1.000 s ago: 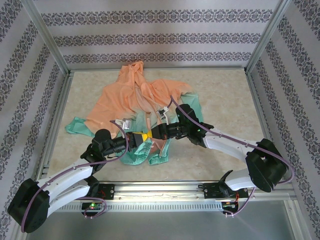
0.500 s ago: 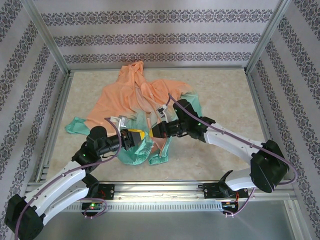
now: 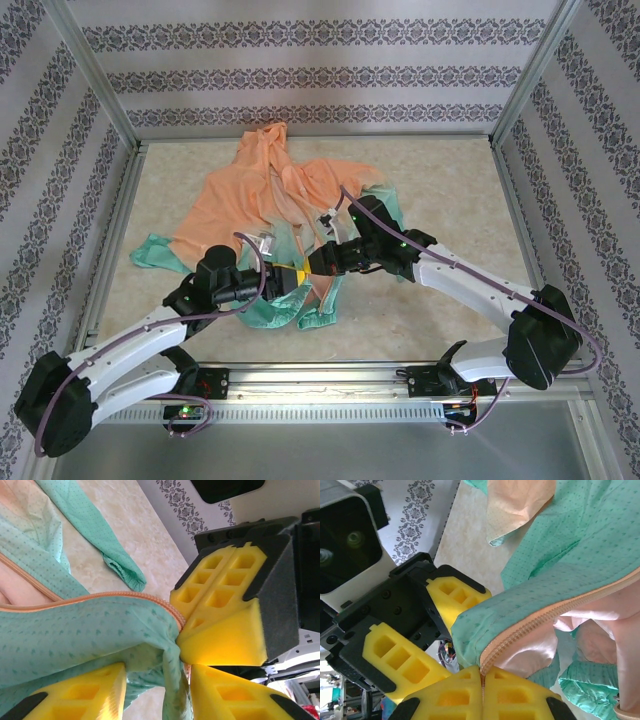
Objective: Zip up the jacket
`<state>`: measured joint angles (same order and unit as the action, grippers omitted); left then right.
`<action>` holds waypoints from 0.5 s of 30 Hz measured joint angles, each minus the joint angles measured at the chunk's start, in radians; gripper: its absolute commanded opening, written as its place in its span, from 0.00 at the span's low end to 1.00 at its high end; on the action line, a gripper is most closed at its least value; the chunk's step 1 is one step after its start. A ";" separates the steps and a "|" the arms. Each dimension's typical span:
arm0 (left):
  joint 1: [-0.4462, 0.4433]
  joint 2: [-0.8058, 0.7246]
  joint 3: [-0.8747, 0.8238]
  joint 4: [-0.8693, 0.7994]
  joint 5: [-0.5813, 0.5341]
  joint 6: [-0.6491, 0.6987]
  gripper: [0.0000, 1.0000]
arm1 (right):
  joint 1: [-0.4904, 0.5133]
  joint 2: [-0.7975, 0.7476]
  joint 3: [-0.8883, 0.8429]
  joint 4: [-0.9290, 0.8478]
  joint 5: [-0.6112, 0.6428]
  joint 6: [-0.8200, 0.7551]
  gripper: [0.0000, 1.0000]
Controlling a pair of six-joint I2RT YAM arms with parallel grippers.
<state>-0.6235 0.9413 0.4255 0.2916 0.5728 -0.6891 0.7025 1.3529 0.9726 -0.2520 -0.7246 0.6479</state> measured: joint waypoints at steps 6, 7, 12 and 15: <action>-0.006 0.058 -0.012 0.095 0.023 -0.035 0.08 | -0.010 0.000 -0.008 -0.003 0.013 0.001 0.02; -0.008 0.061 -0.013 0.101 0.024 -0.040 0.03 | -0.012 0.000 -0.011 -0.002 0.014 0.002 0.09; -0.011 0.063 -0.023 0.117 0.022 -0.050 0.00 | -0.023 -0.023 -0.045 0.004 0.016 0.019 0.26; -0.011 0.062 -0.023 0.122 0.021 -0.052 0.00 | -0.033 -0.051 -0.065 0.009 0.018 0.034 0.21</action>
<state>-0.6342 1.0035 0.4023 0.4137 0.5941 -0.7414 0.6693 1.3018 0.9073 -0.2428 -0.7067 0.6823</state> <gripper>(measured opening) 0.050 0.239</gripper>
